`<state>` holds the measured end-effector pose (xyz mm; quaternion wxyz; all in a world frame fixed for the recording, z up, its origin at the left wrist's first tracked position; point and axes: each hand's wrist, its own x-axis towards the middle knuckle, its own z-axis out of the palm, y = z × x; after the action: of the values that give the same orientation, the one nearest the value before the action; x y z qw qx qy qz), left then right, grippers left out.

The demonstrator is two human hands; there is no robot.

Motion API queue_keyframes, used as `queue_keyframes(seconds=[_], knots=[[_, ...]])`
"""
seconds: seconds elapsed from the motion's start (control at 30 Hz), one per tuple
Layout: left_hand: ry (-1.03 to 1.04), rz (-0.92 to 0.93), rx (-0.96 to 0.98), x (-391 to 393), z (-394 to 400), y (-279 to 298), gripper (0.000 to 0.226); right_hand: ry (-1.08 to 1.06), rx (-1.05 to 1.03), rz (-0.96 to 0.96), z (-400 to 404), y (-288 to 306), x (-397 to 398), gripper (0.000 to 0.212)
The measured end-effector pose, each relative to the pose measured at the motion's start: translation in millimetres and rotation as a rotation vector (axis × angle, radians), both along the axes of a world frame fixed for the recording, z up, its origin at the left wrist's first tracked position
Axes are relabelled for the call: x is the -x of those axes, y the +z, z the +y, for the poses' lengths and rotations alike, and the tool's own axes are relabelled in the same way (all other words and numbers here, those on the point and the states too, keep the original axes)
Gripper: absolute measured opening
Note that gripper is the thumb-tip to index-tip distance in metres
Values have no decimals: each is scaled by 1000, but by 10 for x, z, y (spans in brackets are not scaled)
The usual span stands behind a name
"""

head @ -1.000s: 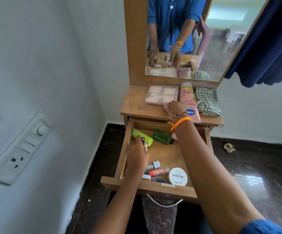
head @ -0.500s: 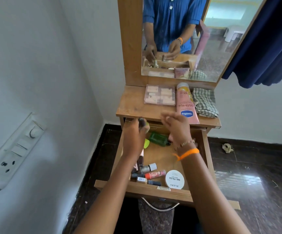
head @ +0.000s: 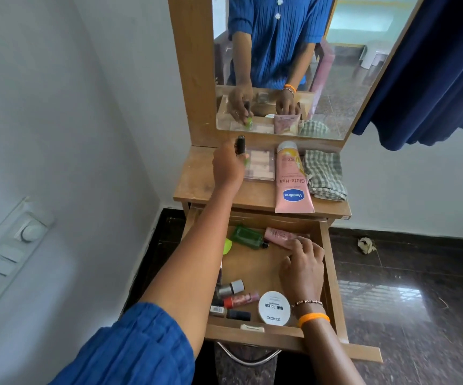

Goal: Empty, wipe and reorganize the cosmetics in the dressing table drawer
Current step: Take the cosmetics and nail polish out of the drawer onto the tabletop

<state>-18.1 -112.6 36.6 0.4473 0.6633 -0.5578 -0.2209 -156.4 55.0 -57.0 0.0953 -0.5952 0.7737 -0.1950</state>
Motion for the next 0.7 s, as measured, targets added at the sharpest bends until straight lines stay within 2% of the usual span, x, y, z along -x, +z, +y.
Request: queue_keyframes(seconds=[0.17,0.27,0.37,0.47,0.57,0.7], knots=[[-24,-20,-20,-22,-71,-66,28,41,-209,-10,-84,-57,33,38],[-44,11,0,-51,0,-82,33,21,-225,-7,-170,-55,54,34],[31,31,98,-61,216,-97,38,-18,-216,-15,-221,7,68,28],[69,22,130,-94,606,-183,27,43,-142,-130,-171,199,16,18],[-71,-95,-34,-226,980,-420,22,111,56,-392,-209,557,-136,15],[-251,-330,-296,-436,1243,-772,45,167,243,-537,-723,1007,-315,19]])
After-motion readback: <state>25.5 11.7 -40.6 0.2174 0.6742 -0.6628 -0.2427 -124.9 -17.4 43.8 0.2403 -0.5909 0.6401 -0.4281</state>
